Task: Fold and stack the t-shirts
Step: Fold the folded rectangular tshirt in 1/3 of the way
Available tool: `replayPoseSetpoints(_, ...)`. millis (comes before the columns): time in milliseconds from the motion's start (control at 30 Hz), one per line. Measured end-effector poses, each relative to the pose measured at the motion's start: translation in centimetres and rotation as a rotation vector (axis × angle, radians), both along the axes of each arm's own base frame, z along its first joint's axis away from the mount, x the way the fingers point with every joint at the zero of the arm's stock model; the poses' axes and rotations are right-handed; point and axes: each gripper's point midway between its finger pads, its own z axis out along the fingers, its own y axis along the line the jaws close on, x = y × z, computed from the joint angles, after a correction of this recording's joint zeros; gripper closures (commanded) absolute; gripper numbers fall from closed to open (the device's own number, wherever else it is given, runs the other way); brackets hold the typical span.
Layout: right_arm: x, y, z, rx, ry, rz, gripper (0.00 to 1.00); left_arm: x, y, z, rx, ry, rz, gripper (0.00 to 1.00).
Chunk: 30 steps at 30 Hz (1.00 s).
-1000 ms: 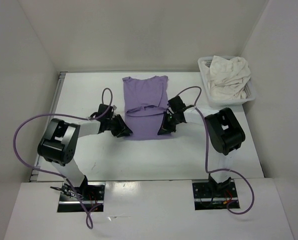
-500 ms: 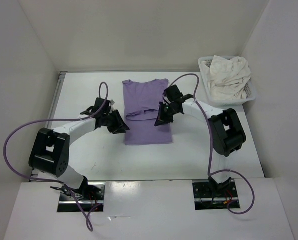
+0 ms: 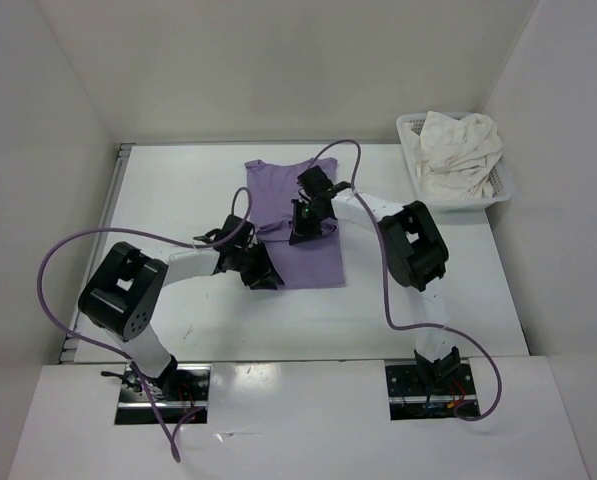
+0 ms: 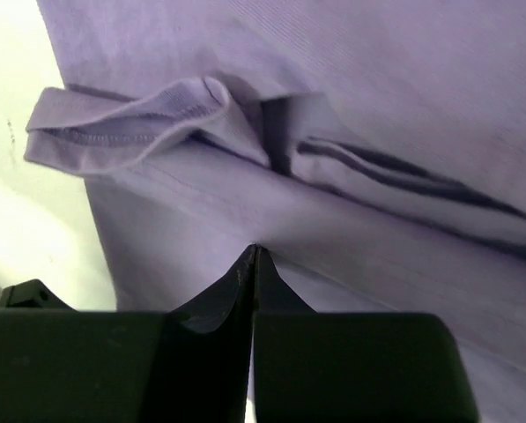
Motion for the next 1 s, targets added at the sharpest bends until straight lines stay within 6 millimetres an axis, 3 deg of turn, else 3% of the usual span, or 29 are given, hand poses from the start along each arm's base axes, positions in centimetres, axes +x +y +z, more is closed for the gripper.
replayPoseSetpoints(133,0.5,0.6,-0.6,-0.029,-0.026,0.009,1.0,-1.2,0.9,-1.7,0.025,0.038,0.026,0.63)
replayPoseSetpoints(400,3.4,-0.3,-0.9,-0.104,-0.129,-0.05,1.0,-1.2,0.9,-1.8,0.005,0.018,0.025,0.63)
replayPoseSetpoints(533,6.8,0.5,1.3,-0.116,-0.23,-0.072,1.0,-1.1,1.1,-1.6,0.017,0.003,0.034,0.63)
replayPoseSetpoints(633,7.5,1.0,3.5,-0.087,-0.275,-0.068,0.99,-1.0,1.6,-1.5,0.045,-0.008,0.049,0.62)
replayPoseSetpoints(700,6.6,1.0,4.6,-0.061,-0.272,-0.056,0.98,-1.1,1.9,-1.5,0.063,-0.014,0.059,0.61)
replayPoseSetpoints(800,3.7,0.7,5.3,-0.029,-0.227,-0.02,0.98,-1.1,2.5,-1.4,0.086,-0.017,0.074,0.61)
replayPoseSetpoints(1000,-0.8,1.7,2.9,-0.014,-0.115,0.054,0.98,-0.9,3.5,-1.5,0.104,-0.009,0.104,0.61)
